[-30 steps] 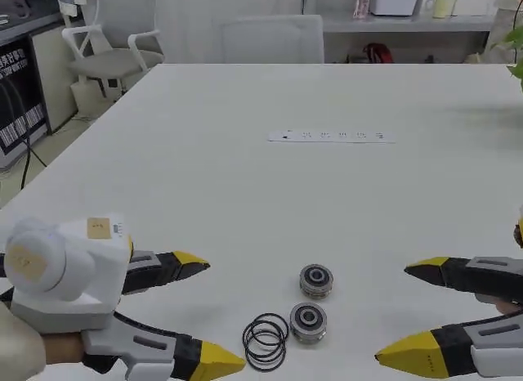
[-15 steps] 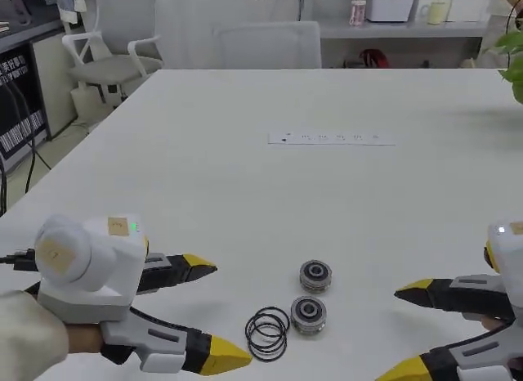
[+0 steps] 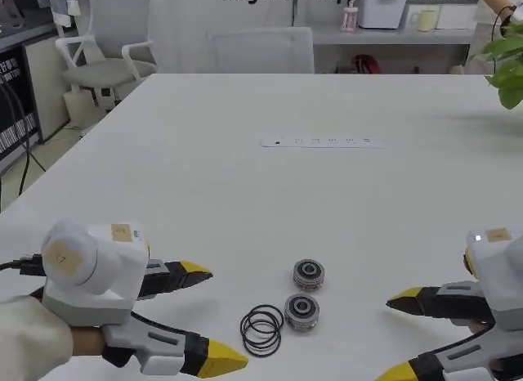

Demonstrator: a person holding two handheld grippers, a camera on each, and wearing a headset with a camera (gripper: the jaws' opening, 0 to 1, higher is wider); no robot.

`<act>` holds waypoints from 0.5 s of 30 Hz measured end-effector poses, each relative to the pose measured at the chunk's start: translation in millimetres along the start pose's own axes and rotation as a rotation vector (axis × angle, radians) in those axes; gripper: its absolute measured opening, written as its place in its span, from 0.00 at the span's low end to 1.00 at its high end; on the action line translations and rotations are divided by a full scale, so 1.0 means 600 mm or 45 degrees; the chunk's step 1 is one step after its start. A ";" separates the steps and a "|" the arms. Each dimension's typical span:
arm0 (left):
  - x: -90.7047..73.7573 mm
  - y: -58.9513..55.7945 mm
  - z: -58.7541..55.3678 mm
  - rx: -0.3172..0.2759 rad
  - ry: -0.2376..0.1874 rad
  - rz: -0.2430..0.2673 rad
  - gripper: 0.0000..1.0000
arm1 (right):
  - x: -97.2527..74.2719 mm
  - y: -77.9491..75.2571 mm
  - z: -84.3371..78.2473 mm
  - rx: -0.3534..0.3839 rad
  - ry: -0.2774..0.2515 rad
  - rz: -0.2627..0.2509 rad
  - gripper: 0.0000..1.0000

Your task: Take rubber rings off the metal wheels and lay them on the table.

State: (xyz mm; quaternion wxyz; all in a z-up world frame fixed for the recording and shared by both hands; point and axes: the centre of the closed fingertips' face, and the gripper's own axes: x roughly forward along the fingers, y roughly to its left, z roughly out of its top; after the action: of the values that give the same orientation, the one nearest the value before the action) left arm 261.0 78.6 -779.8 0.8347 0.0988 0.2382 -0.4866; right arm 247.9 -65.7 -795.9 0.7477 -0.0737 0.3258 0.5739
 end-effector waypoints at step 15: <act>-0.002 0.007 -0.007 -0.049 -0.007 0.026 0.81 | 0.000 0.001 -0.009 -0.015 0.028 0.001 0.86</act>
State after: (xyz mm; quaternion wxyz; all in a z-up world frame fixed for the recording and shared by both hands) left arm 262.7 83.5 -783.1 0.8421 0.0839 0.2440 -0.4736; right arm 245.0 -67.9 -800.1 0.7433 -0.0844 0.3308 0.5753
